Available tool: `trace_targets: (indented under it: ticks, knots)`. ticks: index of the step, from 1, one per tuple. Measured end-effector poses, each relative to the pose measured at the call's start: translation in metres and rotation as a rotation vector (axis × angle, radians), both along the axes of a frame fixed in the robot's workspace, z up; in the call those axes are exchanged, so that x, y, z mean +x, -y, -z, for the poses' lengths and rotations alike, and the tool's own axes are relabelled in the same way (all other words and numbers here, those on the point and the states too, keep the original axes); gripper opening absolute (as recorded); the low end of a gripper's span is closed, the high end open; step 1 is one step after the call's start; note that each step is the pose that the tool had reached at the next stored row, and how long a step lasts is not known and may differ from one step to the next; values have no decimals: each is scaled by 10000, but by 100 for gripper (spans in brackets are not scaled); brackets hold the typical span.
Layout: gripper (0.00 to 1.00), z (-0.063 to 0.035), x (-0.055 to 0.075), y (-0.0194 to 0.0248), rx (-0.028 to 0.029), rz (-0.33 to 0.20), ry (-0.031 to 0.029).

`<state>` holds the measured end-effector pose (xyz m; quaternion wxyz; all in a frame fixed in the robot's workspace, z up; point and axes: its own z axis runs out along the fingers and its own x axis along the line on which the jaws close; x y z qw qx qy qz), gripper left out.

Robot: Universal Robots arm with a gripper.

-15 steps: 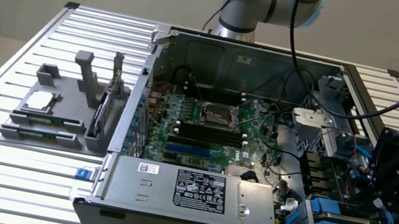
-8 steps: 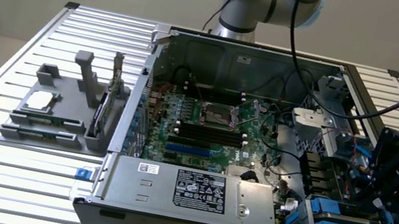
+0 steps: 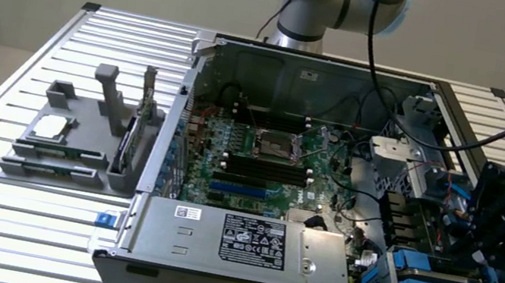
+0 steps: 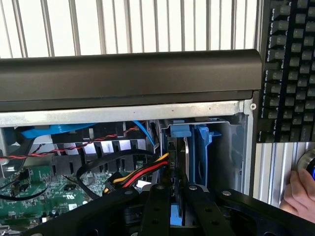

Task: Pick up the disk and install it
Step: 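Insert the first disk wire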

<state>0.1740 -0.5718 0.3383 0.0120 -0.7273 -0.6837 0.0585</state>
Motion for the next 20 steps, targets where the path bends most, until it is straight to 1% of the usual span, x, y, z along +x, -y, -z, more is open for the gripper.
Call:
trace_targets:
  ticks: [6, 20]
  knots:
    - [16, 3, 1, 0, -6, -1, 0]
    - [16, 49, 2, 1, -8, -1, 0]
